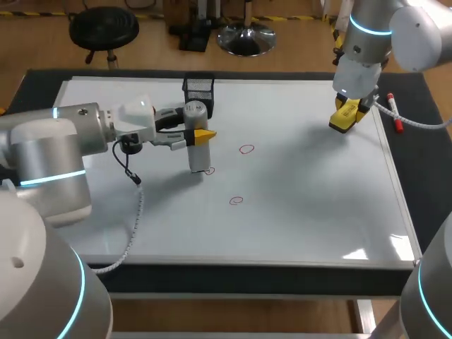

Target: Pick up the inspection probe, press it on each red-marked spot on the whiteboard one by one, put down the probe, pick up the eraser, and wipe off all the red marks.

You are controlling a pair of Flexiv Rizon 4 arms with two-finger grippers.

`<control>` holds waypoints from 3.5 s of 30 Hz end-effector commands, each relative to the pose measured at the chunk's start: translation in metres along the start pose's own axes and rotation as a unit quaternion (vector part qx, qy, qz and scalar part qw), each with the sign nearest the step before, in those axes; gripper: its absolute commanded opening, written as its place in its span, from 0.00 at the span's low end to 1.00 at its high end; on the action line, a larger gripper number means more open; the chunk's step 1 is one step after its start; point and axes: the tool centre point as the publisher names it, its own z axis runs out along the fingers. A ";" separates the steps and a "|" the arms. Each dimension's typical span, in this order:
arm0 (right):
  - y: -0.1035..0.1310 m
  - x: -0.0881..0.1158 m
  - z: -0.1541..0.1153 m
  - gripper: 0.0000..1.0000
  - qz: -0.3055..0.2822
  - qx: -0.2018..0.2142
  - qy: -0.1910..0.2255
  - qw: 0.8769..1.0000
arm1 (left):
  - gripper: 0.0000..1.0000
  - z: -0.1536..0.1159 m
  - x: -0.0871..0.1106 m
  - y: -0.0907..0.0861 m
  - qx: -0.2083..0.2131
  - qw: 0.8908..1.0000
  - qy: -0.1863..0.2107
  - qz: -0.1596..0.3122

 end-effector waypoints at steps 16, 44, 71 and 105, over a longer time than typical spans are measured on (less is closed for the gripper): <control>-0.001 0.000 -0.001 0.00 -0.001 0.001 0.002 1.000 | 0.00 0.019 -0.008 0.018 0.001 1.000 0.016 -0.004; -0.001 0.000 -0.001 0.00 -0.001 0.001 0.002 1.000 | 0.00 0.024 -0.011 0.028 -0.007 1.000 0.016 -0.018; -0.001 0.000 -0.001 0.00 -0.001 0.001 0.002 1.000 | 0.00 -0.039 -0.006 -0.005 0.001 0.996 -0.090 -0.010; -0.001 0.000 -0.001 0.00 -0.001 0.001 0.002 1.000 | 0.00 -0.175 0.027 -0.009 -0.017 0.963 -0.269 -0.016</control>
